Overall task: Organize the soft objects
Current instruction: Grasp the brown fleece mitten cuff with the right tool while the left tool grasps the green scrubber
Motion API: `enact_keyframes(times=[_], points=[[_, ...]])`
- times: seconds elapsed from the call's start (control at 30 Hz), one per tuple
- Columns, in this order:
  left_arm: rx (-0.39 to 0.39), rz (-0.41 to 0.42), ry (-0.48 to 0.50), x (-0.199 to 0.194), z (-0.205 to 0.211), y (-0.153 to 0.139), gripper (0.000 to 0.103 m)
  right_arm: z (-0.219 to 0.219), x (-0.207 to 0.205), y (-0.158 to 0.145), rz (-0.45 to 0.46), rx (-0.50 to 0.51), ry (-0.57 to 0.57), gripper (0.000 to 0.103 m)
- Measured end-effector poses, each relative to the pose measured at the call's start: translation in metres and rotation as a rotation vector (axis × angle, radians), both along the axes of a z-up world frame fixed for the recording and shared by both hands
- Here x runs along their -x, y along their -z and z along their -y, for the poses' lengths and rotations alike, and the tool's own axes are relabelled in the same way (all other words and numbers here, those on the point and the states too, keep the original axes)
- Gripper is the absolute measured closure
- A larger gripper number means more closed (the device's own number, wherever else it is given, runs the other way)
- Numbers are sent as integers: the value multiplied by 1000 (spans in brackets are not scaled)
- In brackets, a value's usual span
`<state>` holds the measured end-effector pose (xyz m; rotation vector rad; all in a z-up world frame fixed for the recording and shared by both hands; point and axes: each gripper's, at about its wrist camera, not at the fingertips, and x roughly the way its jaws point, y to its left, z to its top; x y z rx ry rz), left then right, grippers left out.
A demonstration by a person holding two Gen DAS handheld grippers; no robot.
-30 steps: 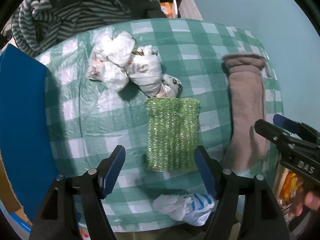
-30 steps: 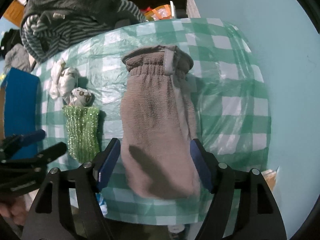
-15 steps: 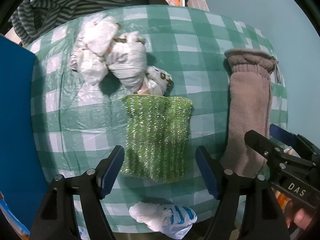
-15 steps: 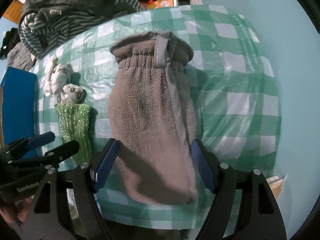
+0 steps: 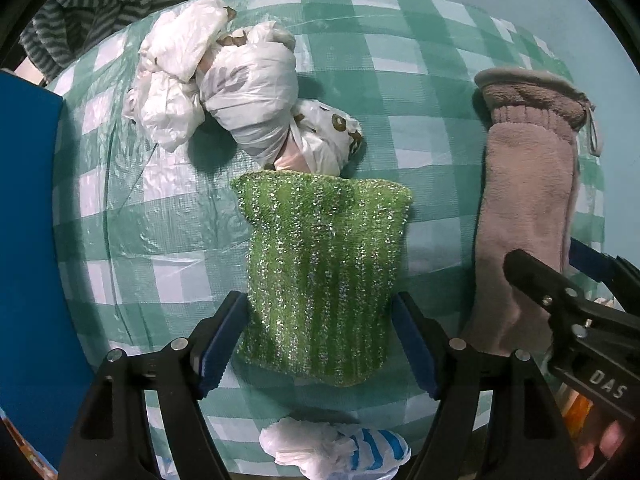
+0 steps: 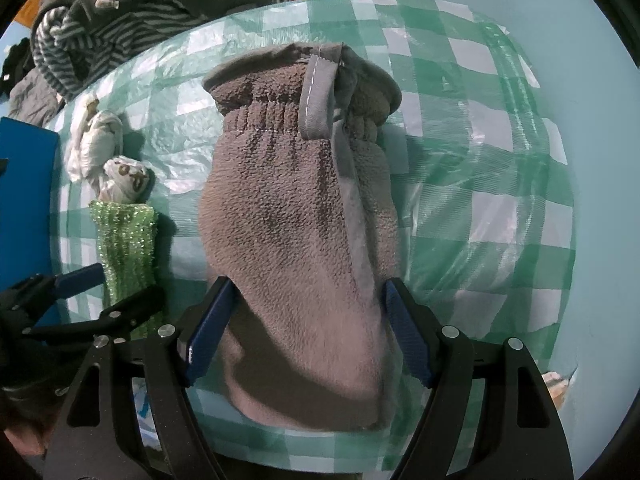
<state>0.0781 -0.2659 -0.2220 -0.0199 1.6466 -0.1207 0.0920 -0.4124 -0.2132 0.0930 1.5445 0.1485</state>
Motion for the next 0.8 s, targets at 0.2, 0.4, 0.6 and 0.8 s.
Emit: enact_keyframes(times=[0.2, 0.4, 0.6, 0.8], points=[[-38, 32, 41, 1, -12, -4, 47, -9, 0, 5, 16, 55, -22, 24], [-40, 65, 65, 5, -24, -10, 86, -23, 7, 5, 45, 96, -64, 26], [6, 61, 59, 7, -42, -10, 92, -31, 15, -1, 66, 81, -79, 53], [21, 102, 85, 20, -57, -23, 92, -31, 19, -17, 91, 54, -92, 82]])
